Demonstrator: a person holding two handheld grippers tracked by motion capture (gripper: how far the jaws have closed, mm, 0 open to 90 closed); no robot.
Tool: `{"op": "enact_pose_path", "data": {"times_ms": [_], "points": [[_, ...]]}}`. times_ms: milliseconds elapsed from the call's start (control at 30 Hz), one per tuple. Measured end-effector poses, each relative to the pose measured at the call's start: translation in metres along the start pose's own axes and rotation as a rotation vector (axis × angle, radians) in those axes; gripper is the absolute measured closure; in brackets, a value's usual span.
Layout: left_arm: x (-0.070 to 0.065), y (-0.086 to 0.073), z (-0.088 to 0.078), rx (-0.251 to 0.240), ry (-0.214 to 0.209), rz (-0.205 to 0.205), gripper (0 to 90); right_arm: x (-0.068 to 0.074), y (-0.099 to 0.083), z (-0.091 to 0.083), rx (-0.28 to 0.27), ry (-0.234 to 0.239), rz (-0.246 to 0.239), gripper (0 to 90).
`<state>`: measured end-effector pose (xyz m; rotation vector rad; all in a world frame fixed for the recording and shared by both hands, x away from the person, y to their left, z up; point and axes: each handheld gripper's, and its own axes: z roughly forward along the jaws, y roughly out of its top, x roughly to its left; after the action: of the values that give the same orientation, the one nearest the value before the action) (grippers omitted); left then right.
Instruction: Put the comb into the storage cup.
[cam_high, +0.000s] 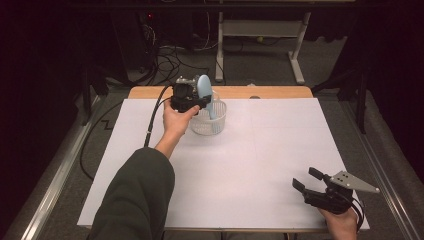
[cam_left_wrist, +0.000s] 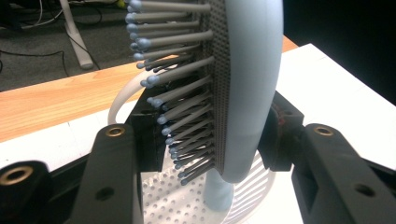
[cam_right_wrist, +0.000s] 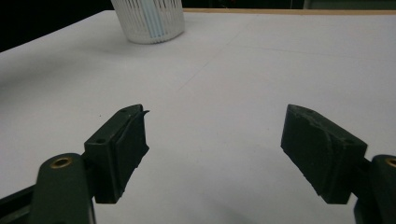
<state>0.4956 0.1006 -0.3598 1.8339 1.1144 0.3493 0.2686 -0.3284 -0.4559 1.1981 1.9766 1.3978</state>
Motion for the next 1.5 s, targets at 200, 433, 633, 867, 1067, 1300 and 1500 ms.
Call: {"op": "enact_pose_path", "data": {"times_ms": [200, 433, 633, 867, 1067, 1300, 1500], "points": [[0.001, 0.0, -0.003, 0.017, -0.007, 0.015, 51.0, 0.0, 0.0, 0.0, 0.001, -0.001, 0.0, 22.9], [0.006, 0.0, -0.006, 0.032, -0.01, -0.005, 50.0, 0.0, 0.0, 0.0, -0.007, -0.001, 0.003, 22.6], [0.005, 0.0, -0.008, 0.03, 0.016, -0.003, 47.4, 0.0, 0.0, -0.001, -0.007, -0.008, 0.002, 21.9], [0.008, 0.0, -0.012, 0.031, 0.048, -0.001, 41.5, 0.0, 0.0, -0.001, -0.005, -0.006, 0.002, 21.9], [0.012, 0.0, -0.015, 0.037, 0.058, -0.001, 38.7, 0.0, 0.0, -0.001, -0.005, -0.005, -0.002, 22.0], [0.014, -0.002, -0.016, 0.044, 0.066, 0.006, 33.0, 0.001, 0.0, -0.001, -0.003, -0.006, -0.002, 22.0], [0.017, -0.002, -0.016, 0.048, 0.076, 0.002, 30.2, 0.0, 0.0, 0.0, -0.004, -0.005, -0.003, 22.0]]}}
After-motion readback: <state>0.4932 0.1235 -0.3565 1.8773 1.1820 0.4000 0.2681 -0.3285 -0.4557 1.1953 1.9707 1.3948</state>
